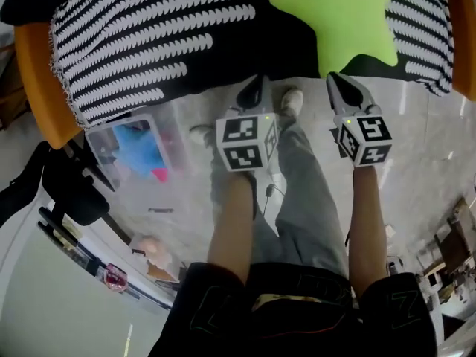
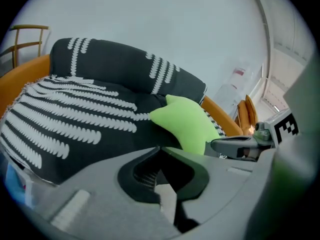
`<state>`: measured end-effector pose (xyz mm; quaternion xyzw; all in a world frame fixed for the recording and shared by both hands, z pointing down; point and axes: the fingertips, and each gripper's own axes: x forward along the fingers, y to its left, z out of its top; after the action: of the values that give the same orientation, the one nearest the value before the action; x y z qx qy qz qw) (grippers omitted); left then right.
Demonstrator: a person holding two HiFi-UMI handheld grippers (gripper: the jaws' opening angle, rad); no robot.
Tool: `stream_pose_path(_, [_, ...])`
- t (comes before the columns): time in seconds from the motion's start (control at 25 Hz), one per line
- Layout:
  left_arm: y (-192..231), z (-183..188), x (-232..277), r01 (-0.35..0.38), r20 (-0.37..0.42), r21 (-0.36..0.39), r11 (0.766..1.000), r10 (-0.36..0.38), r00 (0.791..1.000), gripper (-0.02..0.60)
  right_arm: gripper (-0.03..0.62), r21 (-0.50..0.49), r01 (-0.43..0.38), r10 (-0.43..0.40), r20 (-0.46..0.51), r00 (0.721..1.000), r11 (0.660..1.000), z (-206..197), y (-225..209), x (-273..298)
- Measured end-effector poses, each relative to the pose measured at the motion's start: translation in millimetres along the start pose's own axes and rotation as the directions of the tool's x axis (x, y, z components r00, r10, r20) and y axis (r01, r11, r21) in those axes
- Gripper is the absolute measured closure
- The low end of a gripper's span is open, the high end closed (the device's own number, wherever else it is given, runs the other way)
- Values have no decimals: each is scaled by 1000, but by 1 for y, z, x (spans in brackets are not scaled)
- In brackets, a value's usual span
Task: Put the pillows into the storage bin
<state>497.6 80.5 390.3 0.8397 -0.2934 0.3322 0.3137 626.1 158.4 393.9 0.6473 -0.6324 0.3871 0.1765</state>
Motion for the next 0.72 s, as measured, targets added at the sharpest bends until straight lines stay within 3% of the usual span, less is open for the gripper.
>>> stream_pose_path(0.36, [-102,7,57,66,-52,65,996,-62,997,569,588,41,130,-130,12,991,991,12,-130,-41])
stream_pose_path(0.48, [-119,6,75,71,-58,82,994,-67,996,565,500,52,113,-115,34,993,992,19,-153,-41])
stream_pose_path(0.6, [-132,12,92,97,-43,66,993,-94,995,410,412,50,72,-74,42,996,996,29,-170,-33])
stream_pose_path(0.72, [-139,26,103,136,18,3,991,-136,991,320,313,51,42,-44,38,998,998,42,-185,-23])
